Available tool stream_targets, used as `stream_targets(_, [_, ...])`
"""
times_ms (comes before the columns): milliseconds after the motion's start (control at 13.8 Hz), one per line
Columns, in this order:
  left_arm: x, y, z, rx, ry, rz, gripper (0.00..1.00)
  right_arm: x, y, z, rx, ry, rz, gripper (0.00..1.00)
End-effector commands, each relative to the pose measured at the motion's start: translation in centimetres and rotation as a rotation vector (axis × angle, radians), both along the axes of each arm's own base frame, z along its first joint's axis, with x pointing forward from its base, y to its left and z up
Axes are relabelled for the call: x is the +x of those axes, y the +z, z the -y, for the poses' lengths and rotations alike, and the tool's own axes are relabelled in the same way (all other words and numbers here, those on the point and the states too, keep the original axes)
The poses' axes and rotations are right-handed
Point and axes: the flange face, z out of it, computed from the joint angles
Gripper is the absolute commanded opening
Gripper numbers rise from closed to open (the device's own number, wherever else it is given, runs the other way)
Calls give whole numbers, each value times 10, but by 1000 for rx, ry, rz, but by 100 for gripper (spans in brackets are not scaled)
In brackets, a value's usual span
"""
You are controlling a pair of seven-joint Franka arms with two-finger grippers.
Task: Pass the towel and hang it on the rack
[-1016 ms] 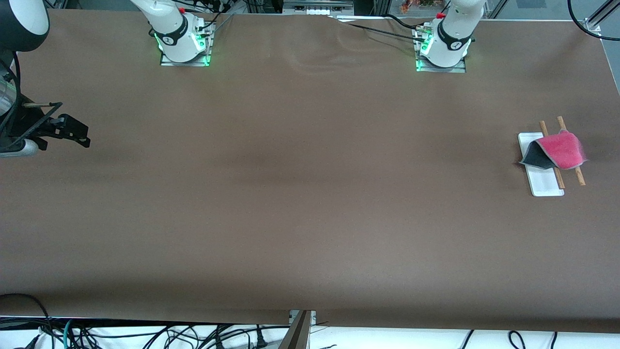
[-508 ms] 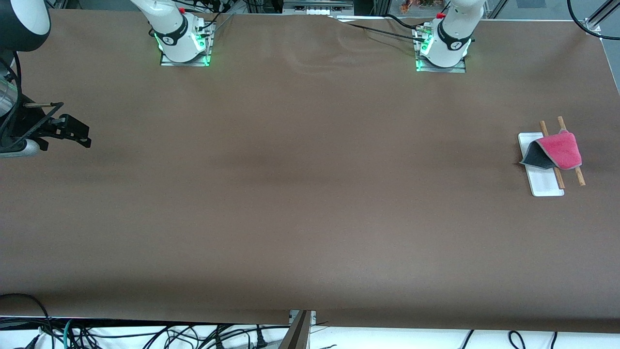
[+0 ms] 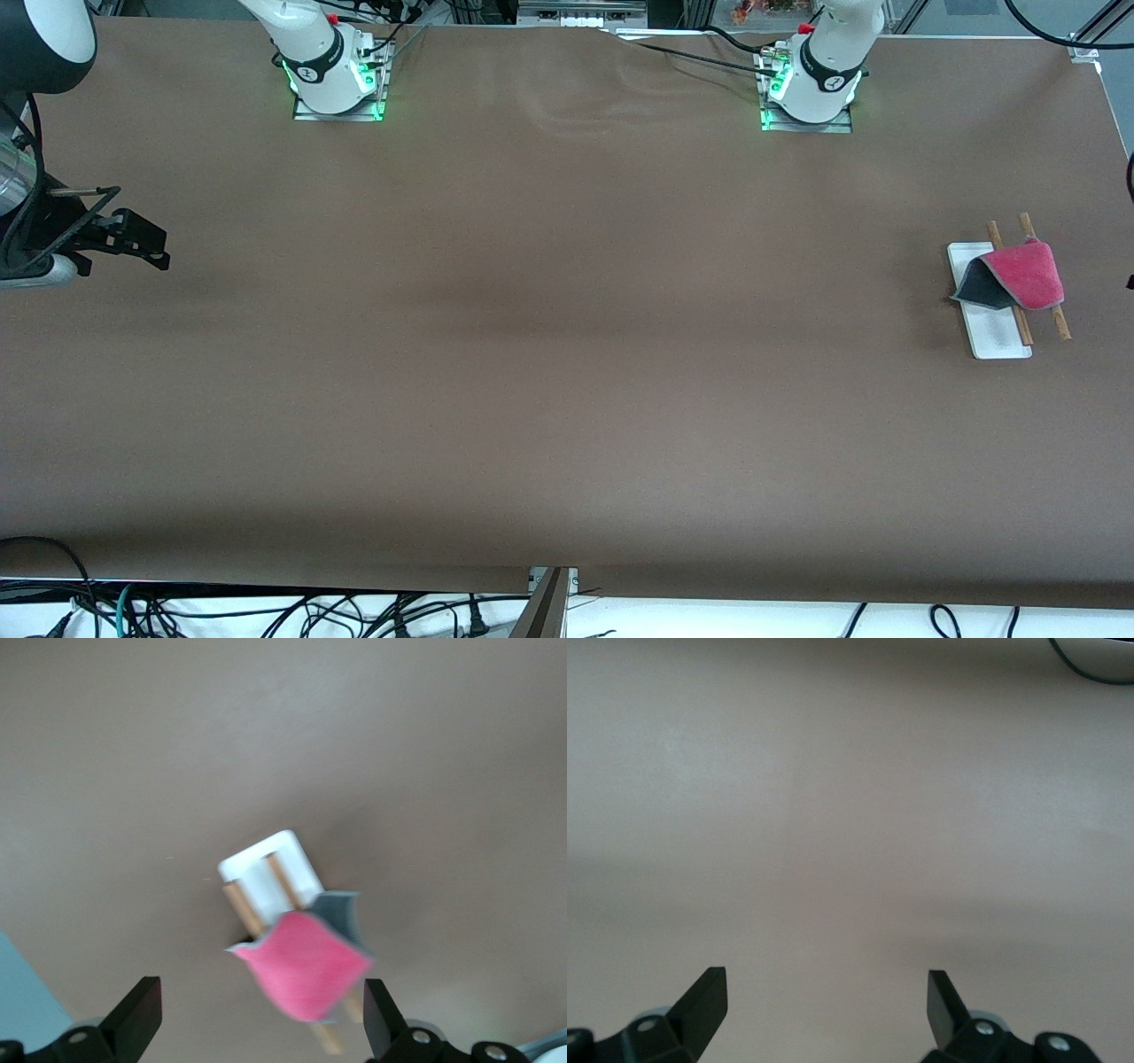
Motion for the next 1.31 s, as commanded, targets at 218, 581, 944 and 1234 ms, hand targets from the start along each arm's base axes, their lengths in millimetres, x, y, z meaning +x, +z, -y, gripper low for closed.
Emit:
stream_targets(218, [-5, 52, 146, 84, 196, -28, 100, 1, 6, 0, 4, 16, 10, 100])
stream_targets(581, [-39, 77, 216, 62, 351, 28, 100, 1, 5, -1, 4, 18, 7, 100])
stream_targets(944, [-63, 79, 271, 84, 451, 132, 100, 1, 5, -1, 4, 16, 7, 100])
stream_targets(1234, [-62, 82, 256, 41, 515, 128, 100, 1, 5, -1, 4, 16, 7, 100])
